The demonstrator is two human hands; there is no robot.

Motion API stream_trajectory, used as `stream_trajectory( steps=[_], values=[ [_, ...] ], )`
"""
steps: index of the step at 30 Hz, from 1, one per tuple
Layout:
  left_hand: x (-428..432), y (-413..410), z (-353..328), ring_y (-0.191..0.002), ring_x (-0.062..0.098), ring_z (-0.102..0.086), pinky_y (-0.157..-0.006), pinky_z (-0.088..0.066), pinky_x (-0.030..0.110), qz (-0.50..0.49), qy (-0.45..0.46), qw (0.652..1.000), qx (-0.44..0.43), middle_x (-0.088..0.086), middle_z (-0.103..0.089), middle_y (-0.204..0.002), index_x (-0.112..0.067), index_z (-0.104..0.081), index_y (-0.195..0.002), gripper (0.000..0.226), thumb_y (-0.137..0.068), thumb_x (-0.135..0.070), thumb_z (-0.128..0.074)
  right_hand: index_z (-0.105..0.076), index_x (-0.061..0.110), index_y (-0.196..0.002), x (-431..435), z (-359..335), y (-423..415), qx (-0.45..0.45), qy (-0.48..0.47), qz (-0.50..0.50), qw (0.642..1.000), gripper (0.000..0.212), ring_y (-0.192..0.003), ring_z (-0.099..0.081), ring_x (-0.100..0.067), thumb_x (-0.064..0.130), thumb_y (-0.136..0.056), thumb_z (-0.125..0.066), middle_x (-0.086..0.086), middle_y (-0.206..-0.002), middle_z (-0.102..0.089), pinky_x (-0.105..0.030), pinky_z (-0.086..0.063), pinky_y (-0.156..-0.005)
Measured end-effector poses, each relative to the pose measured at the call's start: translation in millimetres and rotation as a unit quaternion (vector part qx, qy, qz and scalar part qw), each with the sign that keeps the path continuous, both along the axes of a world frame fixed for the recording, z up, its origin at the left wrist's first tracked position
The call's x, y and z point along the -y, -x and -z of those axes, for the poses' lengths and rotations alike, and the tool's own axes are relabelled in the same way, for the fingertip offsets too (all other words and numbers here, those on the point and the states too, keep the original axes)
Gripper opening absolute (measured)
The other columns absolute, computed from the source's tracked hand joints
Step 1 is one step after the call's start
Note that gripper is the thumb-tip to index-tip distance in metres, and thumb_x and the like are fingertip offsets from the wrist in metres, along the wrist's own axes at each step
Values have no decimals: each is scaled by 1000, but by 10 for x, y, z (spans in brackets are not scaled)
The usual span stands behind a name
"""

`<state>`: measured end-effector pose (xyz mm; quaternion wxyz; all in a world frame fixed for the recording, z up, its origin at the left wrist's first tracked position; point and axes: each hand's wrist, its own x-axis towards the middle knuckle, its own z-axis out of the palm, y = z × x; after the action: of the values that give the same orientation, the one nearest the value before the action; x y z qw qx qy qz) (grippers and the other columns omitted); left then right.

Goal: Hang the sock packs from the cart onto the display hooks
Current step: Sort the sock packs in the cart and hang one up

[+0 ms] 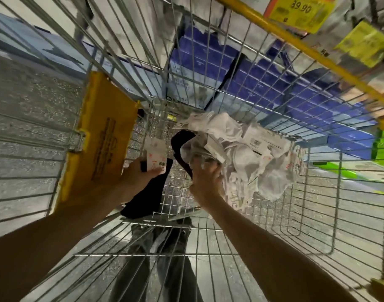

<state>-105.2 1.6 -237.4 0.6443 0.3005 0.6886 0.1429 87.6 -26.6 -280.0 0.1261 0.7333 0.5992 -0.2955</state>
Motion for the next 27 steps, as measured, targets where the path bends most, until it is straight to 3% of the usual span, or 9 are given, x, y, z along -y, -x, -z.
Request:
stream_trajectory(
  steps=[3, 5, 8, 10, 13, 18, 22, 25, 27],
  values=[
    [8, 9, 9, -103, 21, -62, -94, -47, 35, -2, 0, 1000, 3, 6, -66, -115, -10, -58, -128, 38, -91, -8, -68, -18, 33, -140, -83, -6, -132, -41, -29, 3, 999, 94, -130, -30, -46, 6, -69, -72, -21, -140, -29, -57, -45, -97],
    [15, 13, -22, -102, 21, -61, -92, -46, 34, -11, 1, 1000, 0, 5, -65, -111, -8, -58, -127, 37, -91, -8, -67, -30, 24, -137, -164, -44, -257, -139, -31, 40, 989, 84, -119, -48, -36, 5, -64, -69, -16, -132, -44, -45, -55, -80],
    [22, -5, -110, -110, 25, -62, -92, -47, 34, -17, -24, 999, -12, 6, -66, -112, -9, -58, -128, 38, -90, -7, -67, -34, 18, -138, -280, -392, -391, -290, 79, 167, 939, 67, -95, -61, -11, -3, -79, -58, -14, -125, -56, -26, -54, -65],
    [24, -19, -211, -111, 23, -62, -89, -49, 29, -11, -58, 998, -20, 7, -66, -116, -9, -56, -129, 41, -90, -6, -68, -34, 23, -140, -268, -687, -497, -358, 188, 188, 895, 71, -91, -60, -9, -10, -82, -56, -11, -125, -54, -24, -54, -66],
    [-30, -84, -414, -107, 16, -59, -75, -47, 10, 26, -105, 994, -30, 2, -64, -116, -8, -54, -133, 44, -91, -6, -67, -35, 31, -137, -186, -1080, -615, -368, 275, 149, 875, 78, -96, -57, -21, -9, -76, -63, -9, -118, -54, -31, -49, -71],
    [-221, -138, -689, -113, 15, -57, -91, -44, 21, 88, -186, 977, -59, 3, -63, -125, -9, -55, -134, 41, -94, -14, -64, -53, 27, -131, -256, -1495, -607, -364, 289, 70, 883, 72, -95, -52, -18, 2, -68, -77, -5, -115, -58, -32, -45, -82],
    [-380, -132, -796, -118, 21, -60, -102, -46, 36, 140, -174, 974, -46, 7, -65, -128, -11, -58, -132, 42, -92, -19, -67, -70, 17, -103, -408, -1866, -517, -356, 307, -91, 878, 35, -62, -42, -13, 0, -74, -78, -1, -70, -54, -21, -32, -52],
    [-394, -208, -904, -98, 5, -65, -89, -46, 24, 220, -128, 967, -24, -10, -69, -110, -22, -65, -118, 30, -89, -26, -70, -72, 15, -107, -496, -1986, -379, -311, 277, -199, 887, 35, -67, -50, -12, -6, -80, -67, 9, -72, -59, -19, -37, -54],
    [-355, -304, -960, -81, -11, -65, -77, -43, 14, 243, -92, 965, 29, -26, -71, -89, -30, -66, -102, 12, -91, -24, -68, -71, 9, -107, -551, -2001, -266, -276, 205, -238, 908, 29, -80, -62, -20, -5, -82, -64, -1, -87, -69, -23, -45, -64]
  ],
)
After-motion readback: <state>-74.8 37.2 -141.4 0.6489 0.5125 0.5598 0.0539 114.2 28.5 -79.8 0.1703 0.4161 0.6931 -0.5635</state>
